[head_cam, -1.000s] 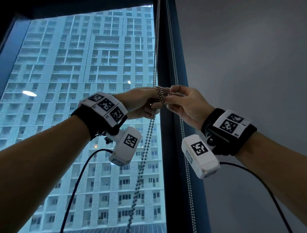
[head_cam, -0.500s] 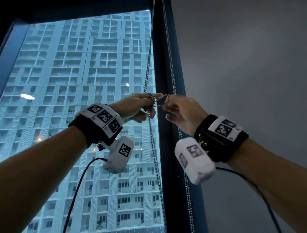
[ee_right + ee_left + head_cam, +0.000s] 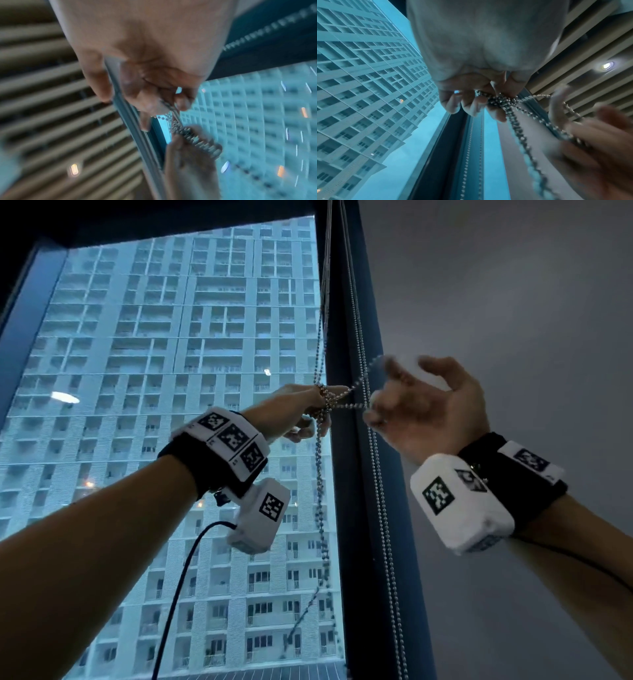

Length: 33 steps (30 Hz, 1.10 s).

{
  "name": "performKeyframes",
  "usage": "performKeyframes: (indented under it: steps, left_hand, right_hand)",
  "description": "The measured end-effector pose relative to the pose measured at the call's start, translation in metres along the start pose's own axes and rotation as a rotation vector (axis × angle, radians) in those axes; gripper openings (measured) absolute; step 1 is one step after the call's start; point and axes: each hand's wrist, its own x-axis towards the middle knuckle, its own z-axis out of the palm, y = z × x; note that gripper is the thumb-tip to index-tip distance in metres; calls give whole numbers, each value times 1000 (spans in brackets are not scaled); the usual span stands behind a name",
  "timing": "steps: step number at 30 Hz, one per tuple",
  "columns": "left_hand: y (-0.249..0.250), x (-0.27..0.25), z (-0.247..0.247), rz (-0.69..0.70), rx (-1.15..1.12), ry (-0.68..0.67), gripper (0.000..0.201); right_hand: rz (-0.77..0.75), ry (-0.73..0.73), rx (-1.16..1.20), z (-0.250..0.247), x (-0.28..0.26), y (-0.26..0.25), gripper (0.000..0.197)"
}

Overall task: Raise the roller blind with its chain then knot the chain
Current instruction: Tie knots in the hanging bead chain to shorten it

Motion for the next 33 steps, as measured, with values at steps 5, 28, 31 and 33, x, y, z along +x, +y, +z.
performKeyframes:
  steps: [5,28,31,33]
  left_hand:
    - [-15,-3,-8,-16,55,94,35]
    - [-19,-16,-28,-68,239,65,28]
    - [-24,-17,-34,-68,335,99,22]
    - [-28,-17,-38,-76,317,180,16]
  right_hand:
    - [68,-162,-317,12,0,3,25]
    - [134,-270,225,-31,-48,-20,52]
    - [97,-225,179,-34,-53,-17,42]
    - [14,-252,205,-35,-60,-16,43]
